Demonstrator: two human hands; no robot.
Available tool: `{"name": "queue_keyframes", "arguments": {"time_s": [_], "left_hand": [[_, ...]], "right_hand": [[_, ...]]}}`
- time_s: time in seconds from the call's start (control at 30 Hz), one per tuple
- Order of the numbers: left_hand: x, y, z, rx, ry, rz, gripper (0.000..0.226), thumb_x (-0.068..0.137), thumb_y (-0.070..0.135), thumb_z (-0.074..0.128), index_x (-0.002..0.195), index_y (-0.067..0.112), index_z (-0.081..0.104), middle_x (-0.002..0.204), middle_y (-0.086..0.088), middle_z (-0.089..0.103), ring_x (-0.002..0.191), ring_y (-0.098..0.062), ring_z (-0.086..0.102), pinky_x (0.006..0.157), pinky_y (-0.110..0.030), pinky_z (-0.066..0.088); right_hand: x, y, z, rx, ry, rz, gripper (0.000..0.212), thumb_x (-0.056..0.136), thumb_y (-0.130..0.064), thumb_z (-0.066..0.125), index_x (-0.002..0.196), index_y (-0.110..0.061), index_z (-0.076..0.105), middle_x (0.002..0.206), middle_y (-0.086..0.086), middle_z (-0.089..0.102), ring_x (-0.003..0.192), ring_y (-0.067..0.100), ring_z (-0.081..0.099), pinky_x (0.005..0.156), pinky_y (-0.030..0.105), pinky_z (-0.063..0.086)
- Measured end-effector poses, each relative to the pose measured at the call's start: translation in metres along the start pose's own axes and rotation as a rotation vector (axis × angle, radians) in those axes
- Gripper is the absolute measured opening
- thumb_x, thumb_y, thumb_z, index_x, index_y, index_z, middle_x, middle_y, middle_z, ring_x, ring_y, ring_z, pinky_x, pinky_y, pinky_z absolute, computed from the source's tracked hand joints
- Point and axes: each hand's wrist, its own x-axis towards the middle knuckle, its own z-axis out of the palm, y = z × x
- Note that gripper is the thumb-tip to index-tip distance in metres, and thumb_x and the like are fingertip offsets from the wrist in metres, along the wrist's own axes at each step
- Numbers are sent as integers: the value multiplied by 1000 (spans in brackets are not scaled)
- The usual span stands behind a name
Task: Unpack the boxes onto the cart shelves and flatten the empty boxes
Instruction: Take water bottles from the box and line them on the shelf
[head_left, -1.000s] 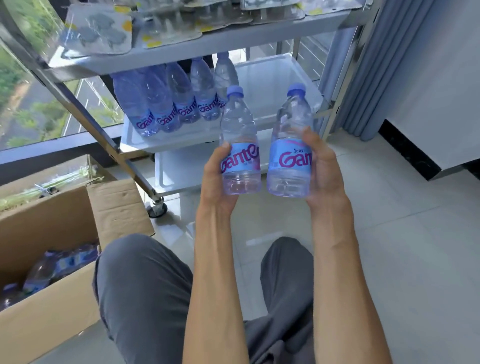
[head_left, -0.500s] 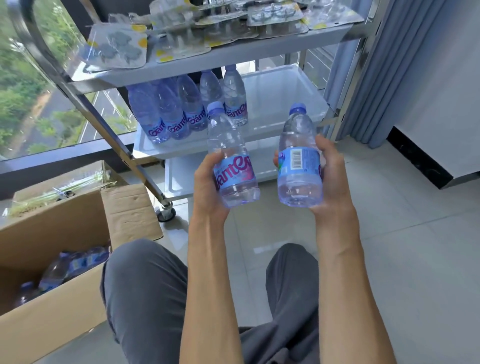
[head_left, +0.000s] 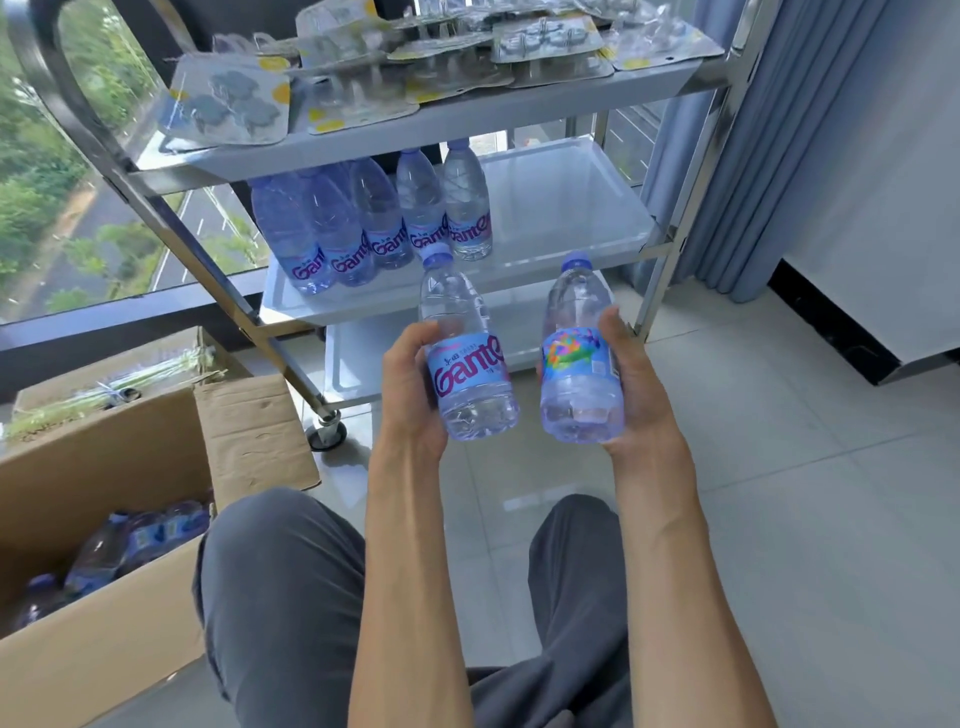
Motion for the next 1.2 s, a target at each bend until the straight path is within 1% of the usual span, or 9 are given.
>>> {"name": "queue_keyframes", "arguments": {"time_s": [0.13,0.3,0.47,0.6,0.73,0.8,0.87,1.0,1.2], "left_hand": [[1,1,-4,68,1,-46,41,84,41,63,94,3,73,79,-15,68,66,-27,66,61,-33,58],[4,-1,0,28,15,-49,39,89,40,56,96,3,65,74,-11,63,61,-22,62,57,-29,54],[8,-5,3,-29,57,9,36,85,33,51,92,-1,62,72,-13,61,59,-24,59,56,-28,52],[16,1,-3,72,37,89,33,80,31,53,88,2,66,73,-13,62,62,-25,62,58,-30,53],[24,11,-15,196,27,222,43,76,37,64,102,3,63,94,-20,61,84,-33,62,76,-44,52],[24,16,-14,226,66,287,53,69,38,70,106,4,57,101,-24,55,92,-38,57,83,-53,48],[19,18,-7,254,101,329,53,66,37,71,105,4,56,99,-23,54,91,-37,57,84,-57,48],[18,18,-4,316,49,402,43,70,33,70,98,3,57,95,-19,54,87,-32,58,77,-48,48],[23,10,-8,187,51,335,38,69,33,71,96,6,64,98,-22,63,91,-34,64,82,-47,54]], "right_hand": [[7,-5,1,80,129,-140,48,77,-45,71,103,-5,65,87,12,64,75,26,67,70,31,54],[1,-6,-3,8,37,-23,68,41,-47,96,92,-9,72,81,5,66,65,17,67,59,26,57],[9,-2,10,-66,44,-51,83,38,-45,96,104,-5,64,89,13,62,69,21,66,62,30,58],[19,8,16,32,-58,-40,65,43,-44,95,91,-7,70,77,9,67,66,20,68,60,30,58],[28,4,15,-92,-10,-118,25,83,-33,72,89,-9,76,85,9,70,74,22,69,67,34,58],[31,4,22,-103,27,-165,25,87,-28,63,96,-6,71,87,12,67,76,25,66,67,33,55],[28,6,28,-69,19,-159,42,78,-34,68,105,-2,62,90,14,61,77,25,63,68,32,53],[21,11,24,-125,-176,-54,62,66,-50,75,101,0,64,82,11,70,71,22,71,63,31,59],[25,1,18,-236,18,-244,32,91,-34,60,101,-5,70,91,17,67,81,32,65,72,40,54]]}}
